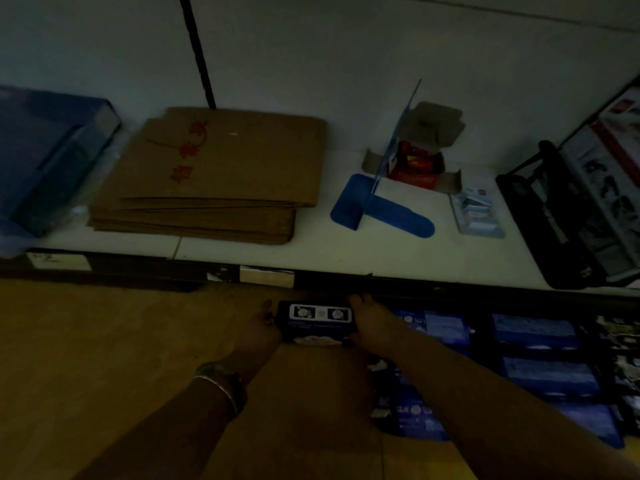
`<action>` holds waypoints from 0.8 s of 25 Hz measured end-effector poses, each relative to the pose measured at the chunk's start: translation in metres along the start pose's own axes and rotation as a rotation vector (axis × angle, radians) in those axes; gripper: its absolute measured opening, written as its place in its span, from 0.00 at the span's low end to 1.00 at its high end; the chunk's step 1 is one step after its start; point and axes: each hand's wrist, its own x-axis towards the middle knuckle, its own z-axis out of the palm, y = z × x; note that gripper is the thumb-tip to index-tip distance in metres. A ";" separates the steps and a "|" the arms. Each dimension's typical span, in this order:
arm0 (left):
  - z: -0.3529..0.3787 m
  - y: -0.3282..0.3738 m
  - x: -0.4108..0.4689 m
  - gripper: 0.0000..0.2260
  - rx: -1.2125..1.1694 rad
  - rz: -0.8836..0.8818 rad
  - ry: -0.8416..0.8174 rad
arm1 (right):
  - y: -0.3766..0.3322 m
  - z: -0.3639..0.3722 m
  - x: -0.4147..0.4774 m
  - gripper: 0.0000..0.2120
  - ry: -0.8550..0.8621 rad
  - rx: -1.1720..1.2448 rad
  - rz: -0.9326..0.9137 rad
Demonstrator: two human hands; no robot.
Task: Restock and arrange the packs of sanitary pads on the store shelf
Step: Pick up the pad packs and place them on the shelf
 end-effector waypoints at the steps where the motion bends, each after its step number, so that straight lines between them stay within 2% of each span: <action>1: -0.001 0.003 -0.003 0.28 0.075 0.034 0.031 | 0.000 -0.002 0.000 0.30 0.001 -0.008 -0.007; 4: 0.005 0.012 -0.016 0.23 0.278 0.191 0.110 | -0.001 -0.009 -0.005 0.23 0.043 -0.032 -0.033; 7: 0.008 0.027 -0.035 0.20 0.331 0.247 0.093 | -0.010 -0.031 -0.022 0.15 0.191 0.045 -0.051; 10: 0.004 0.046 -0.066 0.22 0.326 0.214 0.041 | -0.023 -0.062 -0.056 0.11 0.427 0.388 -0.009; 13: -0.006 0.077 -0.116 0.26 0.325 0.157 -0.014 | -0.037 -0.104 -0.100 0.08 0.577 0.699 0.071; 17: -0.022 0.125 -0.175 0.21 0.229 0.154 0.048 | -0.054 -0.158 -0.151 0.05 0.607 1.122 0.243; 20: -0.036 0.182 -0.233 0.17 0.154 0.167 0.113 | -0.065 -0.216 -0.211 0.09 0.638 1.256 0.249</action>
